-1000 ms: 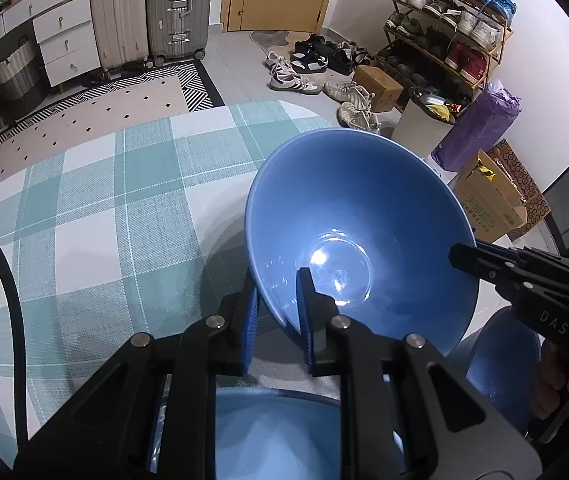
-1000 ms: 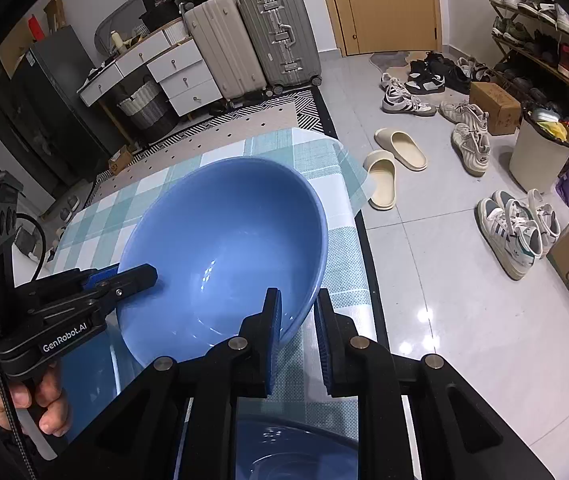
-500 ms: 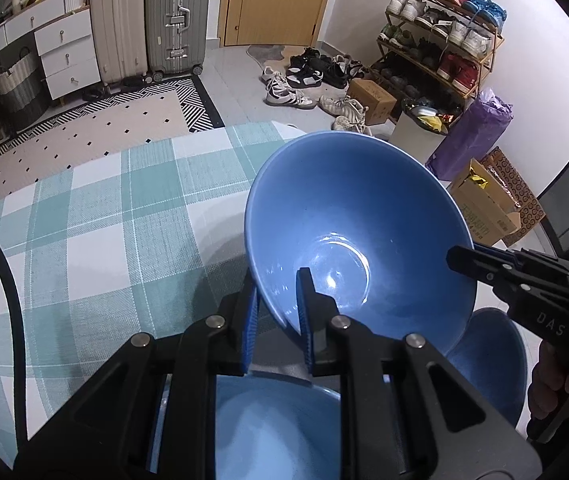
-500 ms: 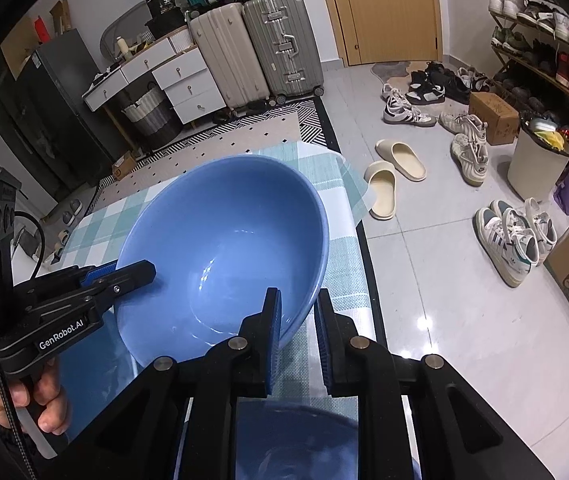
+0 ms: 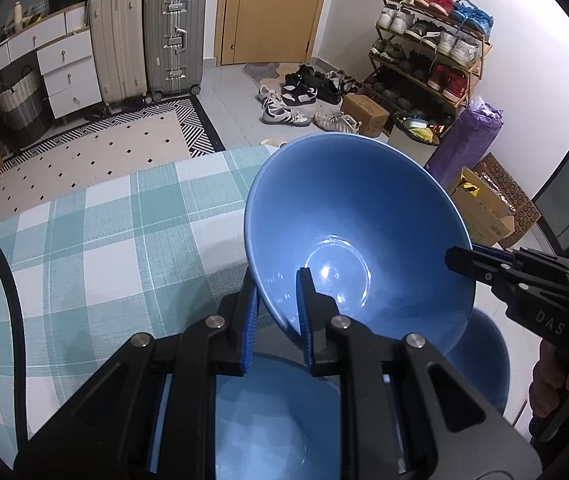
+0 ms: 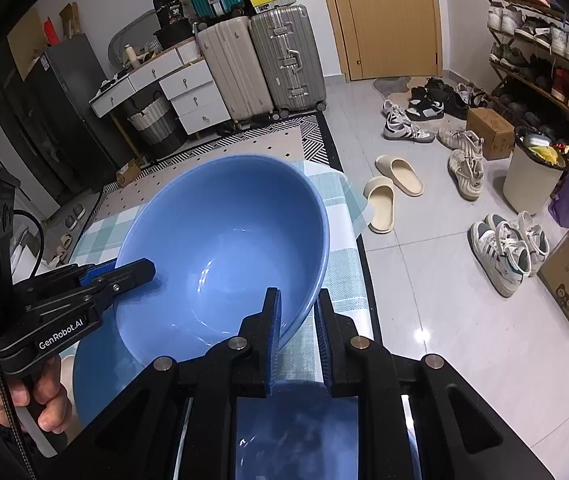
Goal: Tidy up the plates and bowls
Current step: 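Lift the light-blue bowl with the right gripper toward another blue bowl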
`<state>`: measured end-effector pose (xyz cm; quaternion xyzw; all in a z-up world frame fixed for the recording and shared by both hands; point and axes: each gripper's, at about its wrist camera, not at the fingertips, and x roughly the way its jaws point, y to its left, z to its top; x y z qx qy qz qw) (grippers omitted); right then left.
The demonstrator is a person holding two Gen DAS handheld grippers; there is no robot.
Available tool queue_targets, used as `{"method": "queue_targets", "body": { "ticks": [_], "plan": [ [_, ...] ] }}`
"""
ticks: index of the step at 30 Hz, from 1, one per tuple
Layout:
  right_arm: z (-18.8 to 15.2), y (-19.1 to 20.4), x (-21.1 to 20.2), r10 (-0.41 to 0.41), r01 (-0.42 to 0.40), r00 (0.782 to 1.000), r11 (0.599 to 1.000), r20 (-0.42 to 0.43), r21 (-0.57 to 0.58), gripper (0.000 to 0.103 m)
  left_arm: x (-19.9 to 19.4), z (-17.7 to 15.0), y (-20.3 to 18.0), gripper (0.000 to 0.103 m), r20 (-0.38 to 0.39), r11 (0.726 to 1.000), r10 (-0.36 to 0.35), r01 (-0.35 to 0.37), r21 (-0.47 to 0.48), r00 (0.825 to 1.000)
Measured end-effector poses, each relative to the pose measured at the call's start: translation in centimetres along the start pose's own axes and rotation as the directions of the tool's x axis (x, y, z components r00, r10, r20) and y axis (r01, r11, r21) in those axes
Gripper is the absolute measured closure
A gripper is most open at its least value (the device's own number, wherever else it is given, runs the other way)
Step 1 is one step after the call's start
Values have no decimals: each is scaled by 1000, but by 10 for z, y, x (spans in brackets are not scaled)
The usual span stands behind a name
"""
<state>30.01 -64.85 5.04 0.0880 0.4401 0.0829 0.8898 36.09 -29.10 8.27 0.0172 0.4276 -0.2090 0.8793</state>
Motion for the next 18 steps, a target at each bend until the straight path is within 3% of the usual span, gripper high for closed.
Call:
{"method": "queue_targets", "body": {
  "ticks": [18],
  "plan": [
    [-11,23,-51,11,-9,998,999,57,-40,85,-80,-12,-17,88,68,1000,10,-11,23,998]
  ]
}}
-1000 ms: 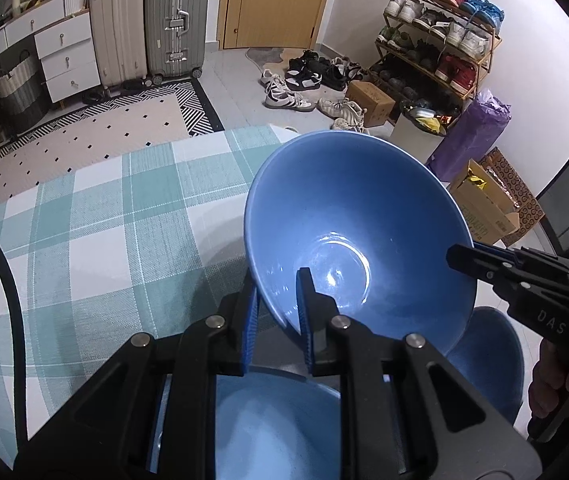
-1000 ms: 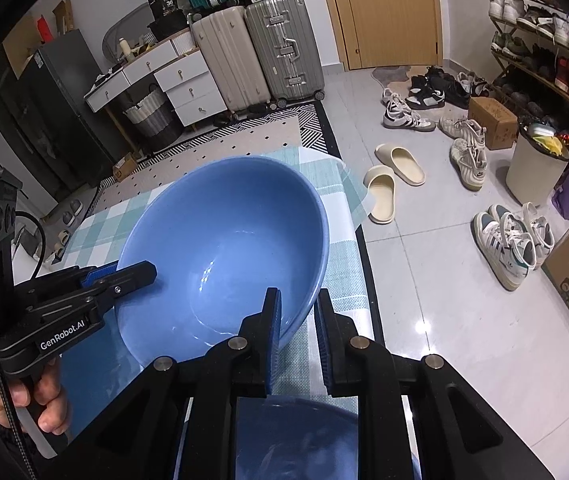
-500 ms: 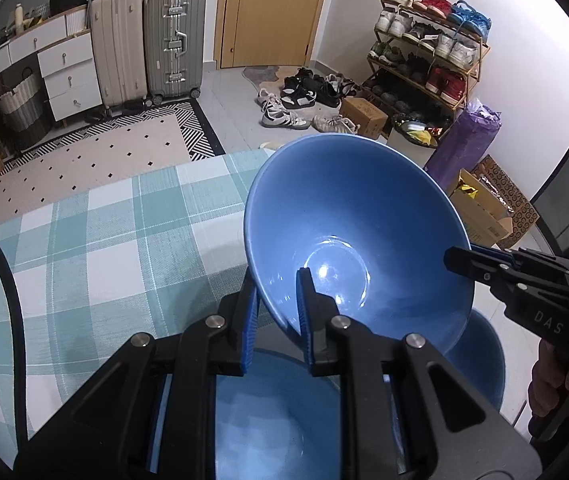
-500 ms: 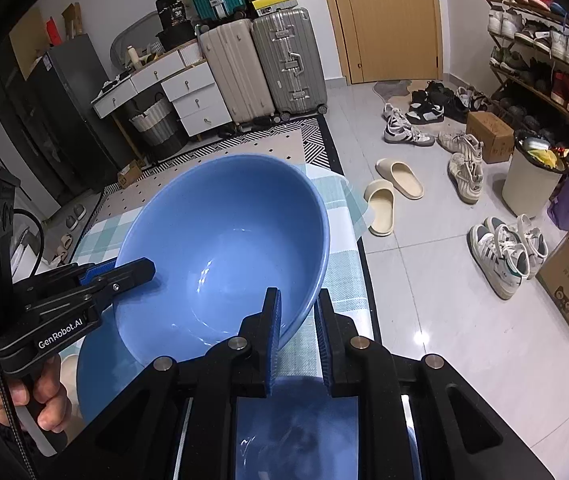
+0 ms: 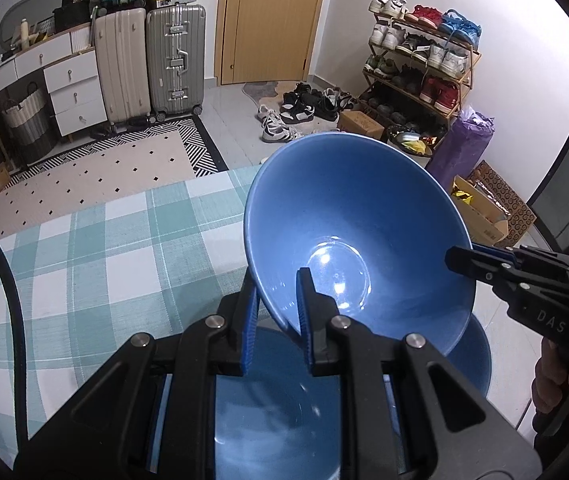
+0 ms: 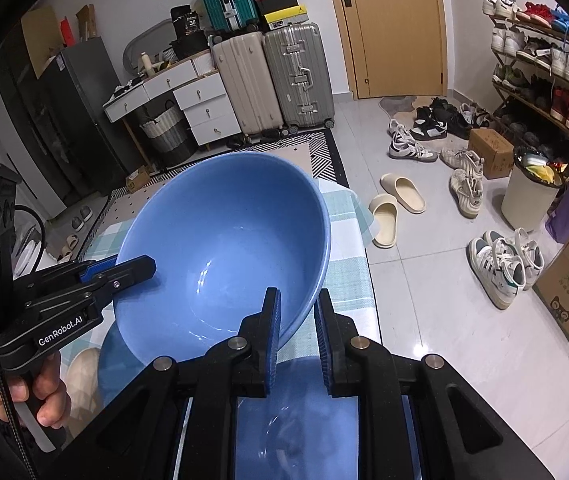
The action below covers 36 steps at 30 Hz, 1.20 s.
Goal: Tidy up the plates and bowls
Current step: 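Lift the light-blue bowl with the right gripper toward another blue bowl, then lower the held bowl into the other blue bowl and open the right gripper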
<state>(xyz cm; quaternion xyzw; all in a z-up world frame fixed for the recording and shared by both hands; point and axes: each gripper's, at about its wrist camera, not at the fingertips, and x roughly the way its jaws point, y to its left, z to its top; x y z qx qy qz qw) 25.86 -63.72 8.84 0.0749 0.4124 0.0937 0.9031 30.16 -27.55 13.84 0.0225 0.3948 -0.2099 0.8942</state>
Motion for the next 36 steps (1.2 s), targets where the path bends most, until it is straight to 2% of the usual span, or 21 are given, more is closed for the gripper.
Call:
{"method": "queue_targets", "body": {
  "ticks": [15,36],
  "plan": [
    [-15,21,-38,9,-8,999,1000,42,-23,85,-51,-15,-9,87,35,1000,-4,3,14,999],
    [-38,54,-54,51,-49,997,998,55,-46,84,-107,-48,5,87,66,1000,2,-3,13,998]
  ]
}}
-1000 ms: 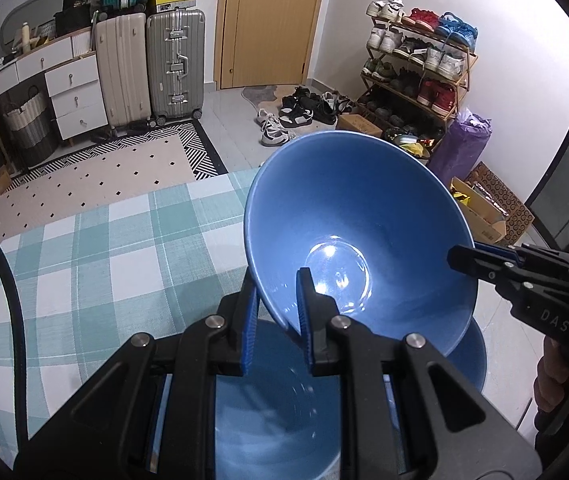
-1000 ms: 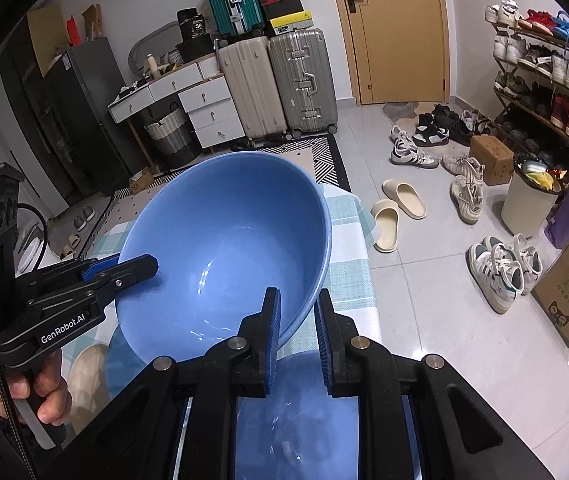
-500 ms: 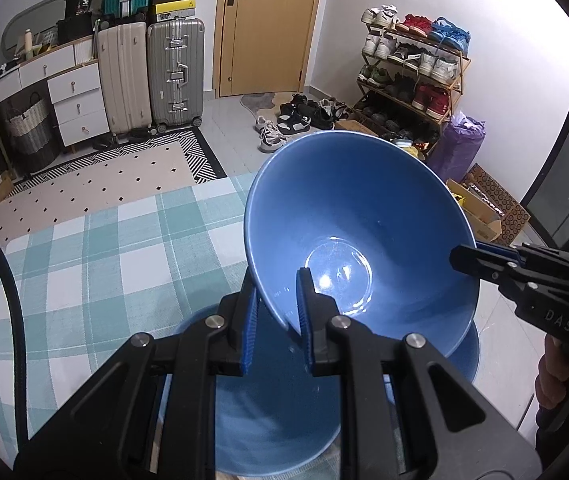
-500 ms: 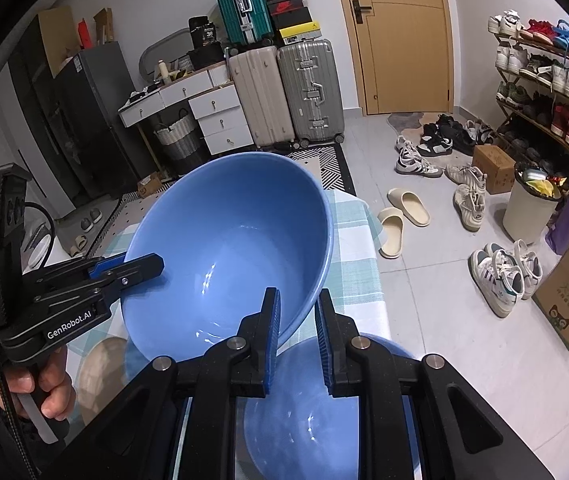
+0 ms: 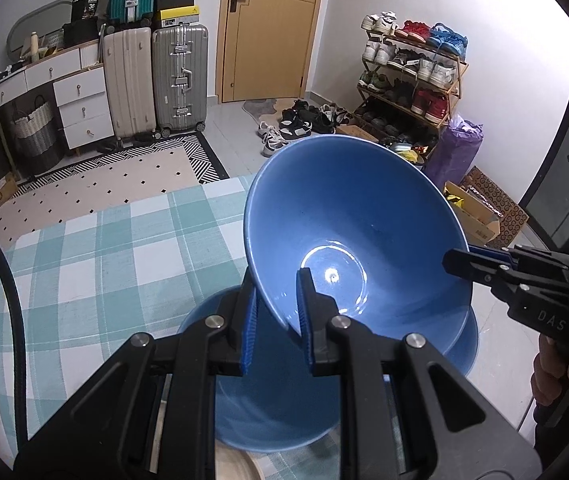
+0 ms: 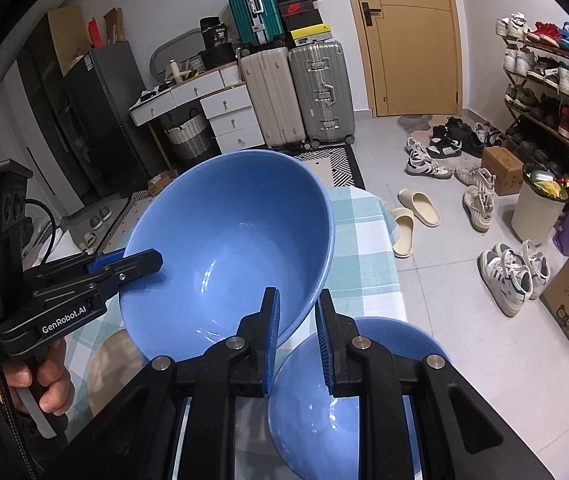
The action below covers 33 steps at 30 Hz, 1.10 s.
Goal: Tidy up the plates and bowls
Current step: 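Lower the held bowl into the other blue bowl and open the right gripper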
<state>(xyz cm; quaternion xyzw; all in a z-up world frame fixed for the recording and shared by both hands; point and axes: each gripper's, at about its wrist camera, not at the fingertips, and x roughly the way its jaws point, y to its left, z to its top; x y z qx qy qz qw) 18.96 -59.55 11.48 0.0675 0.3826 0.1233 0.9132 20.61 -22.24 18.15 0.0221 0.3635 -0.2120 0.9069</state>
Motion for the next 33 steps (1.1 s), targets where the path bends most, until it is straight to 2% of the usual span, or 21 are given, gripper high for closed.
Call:
{"method": "queue_targets", "body": {
  "ticks": [13,33],
  "plan": [
    [-12,18,5,27,-28,1000,999,-12,-25,84,-14,-23,21,87,2,1000,17,-16,-9,1000],
    [-28,42,36,58,-62,996,997,-71,-50,84,3,-67,63,87,-38,997,39,-41,-58,999]
  ]
}}
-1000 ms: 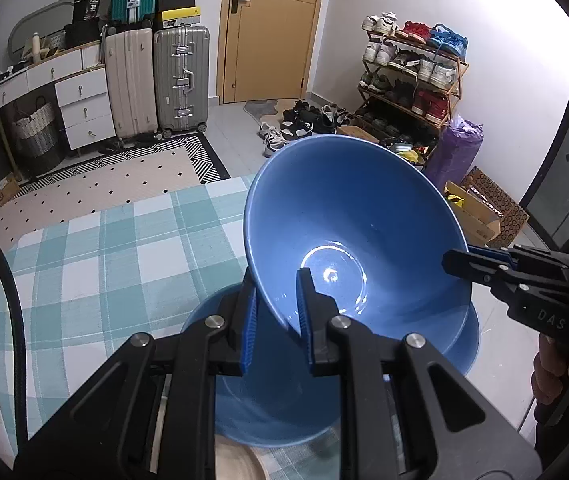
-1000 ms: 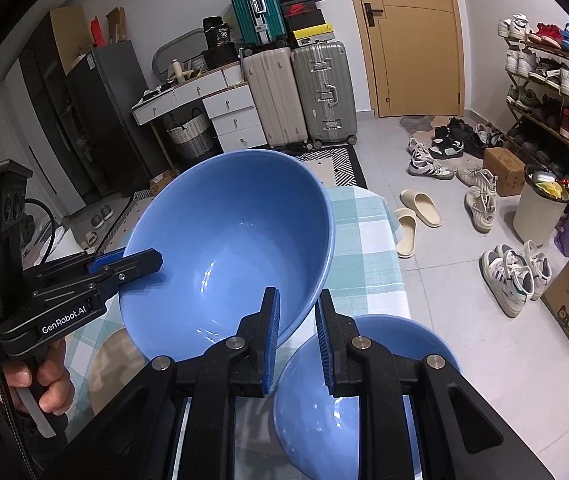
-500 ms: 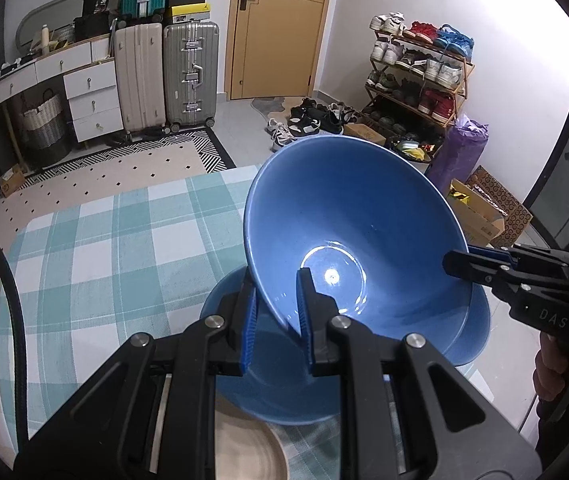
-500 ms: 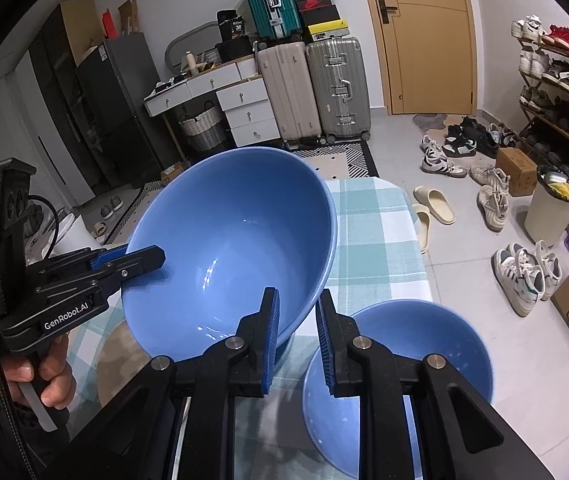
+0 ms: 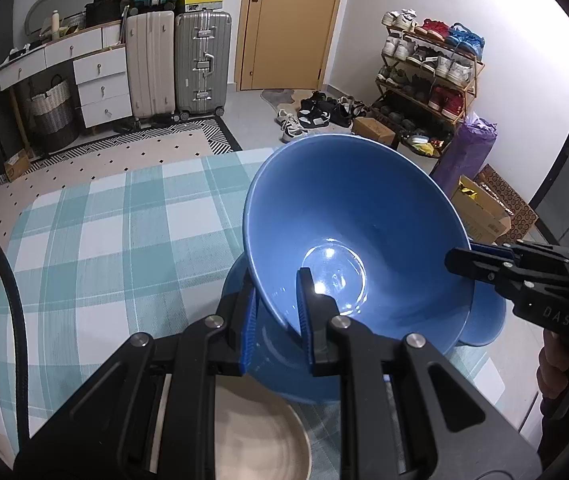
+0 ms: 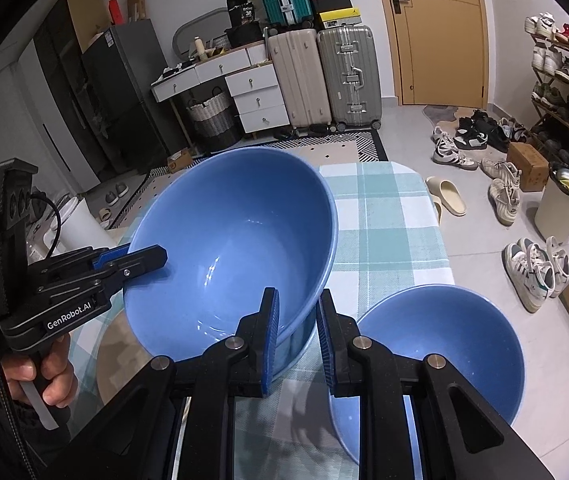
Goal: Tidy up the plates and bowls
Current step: 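Lower the held bowl into the other blue bowl and open the right gripper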
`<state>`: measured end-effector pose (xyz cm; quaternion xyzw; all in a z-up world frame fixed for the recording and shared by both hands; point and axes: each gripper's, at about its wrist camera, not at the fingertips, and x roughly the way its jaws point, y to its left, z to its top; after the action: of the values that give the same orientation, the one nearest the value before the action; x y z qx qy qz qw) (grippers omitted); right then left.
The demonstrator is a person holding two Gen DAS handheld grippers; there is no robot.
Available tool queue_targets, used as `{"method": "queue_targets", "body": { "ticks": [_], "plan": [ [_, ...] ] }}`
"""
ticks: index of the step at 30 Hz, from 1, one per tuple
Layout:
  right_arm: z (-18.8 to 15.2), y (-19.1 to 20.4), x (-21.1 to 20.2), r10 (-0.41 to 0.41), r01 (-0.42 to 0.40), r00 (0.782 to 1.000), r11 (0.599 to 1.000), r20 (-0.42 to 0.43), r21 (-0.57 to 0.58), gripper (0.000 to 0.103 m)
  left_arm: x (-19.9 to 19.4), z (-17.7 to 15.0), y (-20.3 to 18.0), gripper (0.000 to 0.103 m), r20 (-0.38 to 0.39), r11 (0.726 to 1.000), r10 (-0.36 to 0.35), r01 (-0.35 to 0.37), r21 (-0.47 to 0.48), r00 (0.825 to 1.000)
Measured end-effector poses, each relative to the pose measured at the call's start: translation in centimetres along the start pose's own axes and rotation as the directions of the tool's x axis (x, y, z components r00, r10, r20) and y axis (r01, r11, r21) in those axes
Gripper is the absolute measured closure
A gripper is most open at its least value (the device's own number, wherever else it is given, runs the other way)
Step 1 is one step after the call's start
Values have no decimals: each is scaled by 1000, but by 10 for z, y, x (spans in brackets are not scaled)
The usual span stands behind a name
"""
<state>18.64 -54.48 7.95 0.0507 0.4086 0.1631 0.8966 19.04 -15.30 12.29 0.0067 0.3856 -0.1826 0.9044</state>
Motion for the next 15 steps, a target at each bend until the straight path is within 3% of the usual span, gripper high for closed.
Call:
{"method": "queue_targets", "body": {
  "ticks": [15],
  "plan": [
    [-13,10,29,-23,21,999,999,-44,-42,84,23,-25,10,87,-30,999,46,-45,13,999]
  ]
}}
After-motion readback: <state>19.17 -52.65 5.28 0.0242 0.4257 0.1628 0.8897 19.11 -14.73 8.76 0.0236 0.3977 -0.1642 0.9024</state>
